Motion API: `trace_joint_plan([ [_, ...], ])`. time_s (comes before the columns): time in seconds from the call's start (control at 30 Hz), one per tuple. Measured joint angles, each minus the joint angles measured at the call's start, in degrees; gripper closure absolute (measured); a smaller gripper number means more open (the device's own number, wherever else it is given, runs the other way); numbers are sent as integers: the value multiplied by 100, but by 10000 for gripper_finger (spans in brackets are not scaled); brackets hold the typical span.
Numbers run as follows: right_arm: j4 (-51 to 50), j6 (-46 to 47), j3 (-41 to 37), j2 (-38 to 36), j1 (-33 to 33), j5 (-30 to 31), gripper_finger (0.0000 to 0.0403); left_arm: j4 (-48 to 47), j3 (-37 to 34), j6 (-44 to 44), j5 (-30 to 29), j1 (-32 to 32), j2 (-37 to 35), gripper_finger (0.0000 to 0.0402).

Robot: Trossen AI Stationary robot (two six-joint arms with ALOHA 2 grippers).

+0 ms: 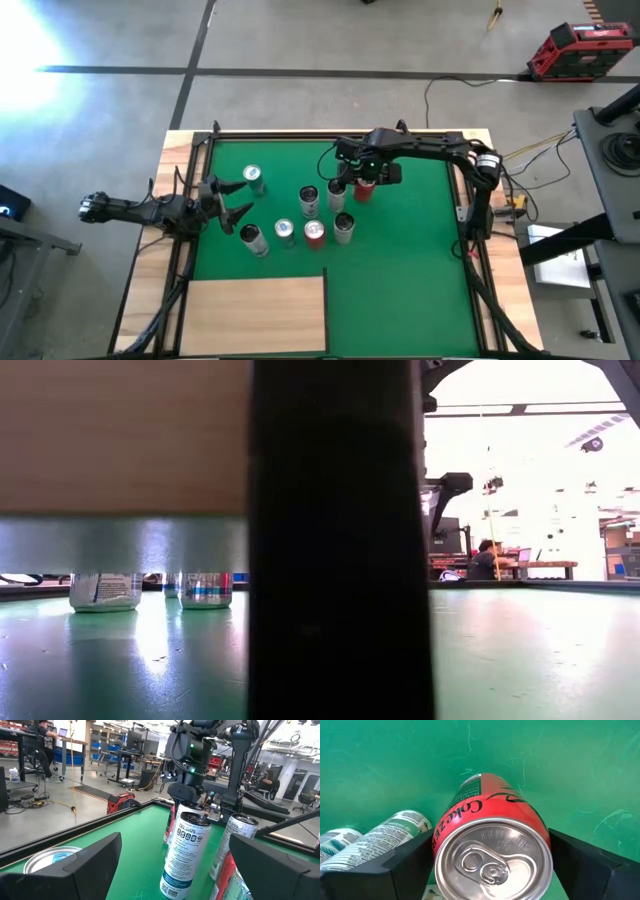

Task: Place canned beverage on shelf
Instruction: Move the bottom red soda can to the center of the table, then put the top blue soda can on the shelf

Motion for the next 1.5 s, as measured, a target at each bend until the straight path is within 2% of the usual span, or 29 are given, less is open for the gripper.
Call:
trace_joint_plan([
  [0.23, 20, -355, 0, -29, 0, -13, 36, 0, 1, 0, 0, 0, -1, 47],
  [0.37, 22, -684, -4, -223, -2, -225, 35, 0, 2, 0, 0, 2, -2, 47],
  [0.7, -258, -1426, -36, -1444, 71, -298, 35, -2, 2, 0, 0, 0, -2, 47],
  [0.83, -212, -1794, -384, -2096, 195, -252, 35, -2, 0, 0, 2, 2, -2, 47],
  [0.93, 224, -1928, -1055, -2746, 229, -254, 40, -1, 0, 0, 2, 0, -2, 47],
  [1.17, 2471, -1958, -3406, -4580, 367, -200, 82, -2, 2, 0, 2, 2, -1, 47],
  [1.5, 5465, -2599, -5998, -6498, 498, -87, 85, -2, 1, 0, 1, 2, 0, 47],
])
